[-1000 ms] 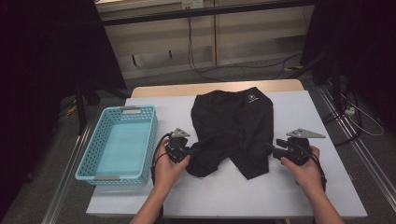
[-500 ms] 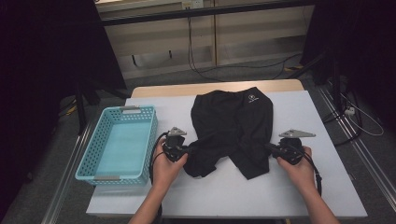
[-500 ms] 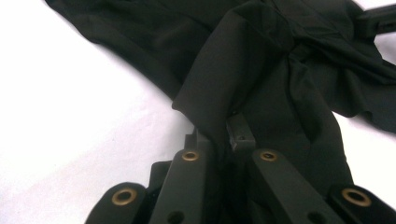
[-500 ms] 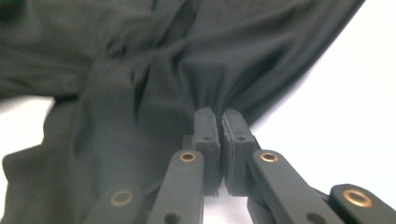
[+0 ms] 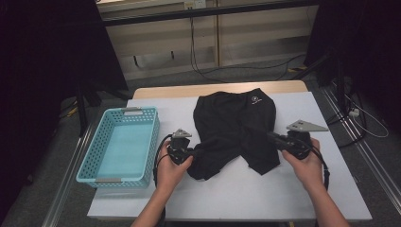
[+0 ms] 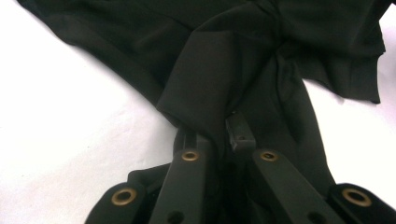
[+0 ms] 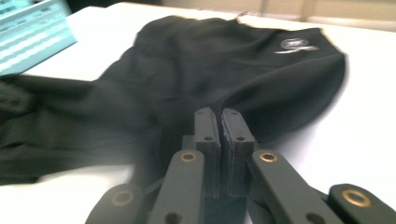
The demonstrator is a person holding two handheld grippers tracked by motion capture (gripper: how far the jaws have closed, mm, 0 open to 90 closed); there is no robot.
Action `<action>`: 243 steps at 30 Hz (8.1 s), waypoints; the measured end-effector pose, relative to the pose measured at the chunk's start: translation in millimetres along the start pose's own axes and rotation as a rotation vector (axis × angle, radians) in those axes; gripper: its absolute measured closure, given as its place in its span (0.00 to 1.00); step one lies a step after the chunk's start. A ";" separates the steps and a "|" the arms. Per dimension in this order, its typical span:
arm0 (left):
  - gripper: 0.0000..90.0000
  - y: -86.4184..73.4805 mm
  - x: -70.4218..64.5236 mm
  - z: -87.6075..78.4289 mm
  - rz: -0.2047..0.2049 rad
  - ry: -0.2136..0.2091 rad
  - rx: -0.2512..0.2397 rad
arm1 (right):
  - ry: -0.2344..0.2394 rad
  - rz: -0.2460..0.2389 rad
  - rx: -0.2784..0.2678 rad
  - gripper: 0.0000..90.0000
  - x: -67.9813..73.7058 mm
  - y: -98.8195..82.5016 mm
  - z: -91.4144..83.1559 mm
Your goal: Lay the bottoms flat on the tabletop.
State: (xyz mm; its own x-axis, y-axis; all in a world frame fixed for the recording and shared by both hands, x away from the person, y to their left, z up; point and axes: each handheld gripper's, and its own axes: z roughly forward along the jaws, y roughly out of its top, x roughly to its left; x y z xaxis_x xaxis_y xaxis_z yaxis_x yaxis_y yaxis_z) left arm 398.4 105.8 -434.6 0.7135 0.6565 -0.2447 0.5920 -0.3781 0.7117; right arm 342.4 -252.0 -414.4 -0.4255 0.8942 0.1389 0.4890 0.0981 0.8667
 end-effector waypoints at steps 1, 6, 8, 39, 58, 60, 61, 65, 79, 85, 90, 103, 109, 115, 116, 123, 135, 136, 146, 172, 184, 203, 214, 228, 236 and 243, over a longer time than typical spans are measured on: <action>0.97 -1.0 0.7 -0.3 -0.007 0.011 -0.003 | 0.021 -0.021 0.039 0.96 10.4 -4.0 13.3; 0.97 -2.1 2.5 -2.6 -0.009 0.012 0.003 | 0.030 -0.084 0.162 0.94 24.2 -19.5 43.1; 0.97 -2.3 2.1 -2.8 -0.013 0.012 0.000 | 0.023 -0.095 0.203 0.89 26.3 -25.9 52.9; 0.97 -1.0 -1.2 1.8 0.002 -0.001 0.017 | -0.059 -0.056 0.242 0.80 -8.5 -42.2 21.1; 0.97 2.0 -2.2 -1.8 -0.005 -0.010 -0.011 | -0.065 -0.002 0.007 0.98 -25.6 -2.2 -38.6; 0.97 2.0 -3.0 -1.8 -0.005 -0.011 -0.014 | -0.044 -0.018 0.001 0.98 -19.6 0.2 -41.0; 0.97 2.1 -4.1 -1.5 -0.004 -0.015 -0.009 | -0.010 -0.057 0.030 0.98 -7.0 0.2 -38.2; 0.97 2.2 -5.4 -0.6 -0.002 -0.019 -0.008 | 0.036 -0.125 0.081 0.98 20.0 -6.3 -26.3; 0.97 0.4 -4.1 -0.1 -0.010 -0.027 -0.008 | -0.019 -0.002 0.068 0.47 -0.7 -16.2 -8.4; 0.97 1.0 -4.0 0.4 -0.005 -0.026 -0.009 | -0.112 0.012 0.165 0.51 -21.1 -29.1 3.9; 0.97 0.1 -4.4 2.2 -0.006 -0.027 -0.003 | -0.079 -0.050 0.254 0.67 -10.7 -38.6 22.2; 0.97 -0.3 -3.9 0.2 -0.014 -0.011 0.007 | -0.070 -0.003 0.163 0.96 -21.6 -26.5 -16.4; 0.97 1.0 -3.8 -2.1 -0.013 -0.011 0.003 | -0.170 -0.023 0.144 0.96 -35.1 -24.5 -49.6; 0.97 0.7 -4.8 -1.9 -0.012 -0.015 0.004 | -0.204 -0.069 0.217 0.96 -36.7 -38.2 -70.8; 0.97 1.0 -5.0 -2.1 -0.012 -0.018 0.007 | -0.204 -0.080 0.224 0.96 -36.7 -41.5 -72.4; 0.97 2.2 -6.9 0.5 -0.005 -0.028 0.016 | -0.172 -0.064 0.194 0.72 -40.6 -42.3 -51.3; 0.97 -0.7 -2.2 1.5 -0.011 -0.022 0.023 | -0.124 -0.006 0.284 0.97 -54.7 -42.1 -7.5; 0.97 -0.7 -2.2 1.5 -0.011 -0.022 0.023 | -0.124 -0.006 0.284 0.97 -54.7 -42.1 -7.5; 0.97 1.0 -3.0 -1.7 -0.005 -0.016 0.024 | -0.195 0.024 0.129 0.97 -63.7 -26.9 -58.4; 0.97 2.6 -8.9 -0.9 -0.001 -0.038 0.004 | 0.033 -0.220 0.293 0.79 15.0 -45.3 8.1; 0.97 6.5 -10.2 -0.9 0.009 -0.039 -0.006 | 0.235 -0.083 0.198 0.98 19.0 -26.6 -2.2; 0.66 7.5 -12.8 -1.6 0.057 -0.069 -0.031 | 0.107 -0.088 0.140 0.76 4.2 -26.4 3.9; 0.26 15.9 -23.5 0.1 0.113 -0.083 -0.058 | 0.102 -0.130 0.166 0.77 6.7 -36.1 -21.9; 0.21 25.0 -37.1 1.1 0.181 -0.089 -0.074 | 0.094 -0.189 0.305 0.94 26.4 -69.6 -32.2; 0.21 28.7 -43.3 4.1 0.205 -0.096 -0.079 | 0.249 -0.158 0.315 1.00 50.2 -68.2 -26.8; 0.21 25.0 -47.9 8.1 0.204 -0.117 -0.064 | 0.287 -0.179 0.260 0.77 71.2 -56.8 -15.0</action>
State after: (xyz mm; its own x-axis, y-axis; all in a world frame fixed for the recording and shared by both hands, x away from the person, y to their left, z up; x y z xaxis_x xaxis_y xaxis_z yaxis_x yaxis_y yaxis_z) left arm 382.0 59.7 -410.5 0.8564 0.4897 -0.1637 0.4092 -0.4504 0.7935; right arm 272.9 -200.4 -446.5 -0.6977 0.6991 0.1566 0.5482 0.3803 0.7449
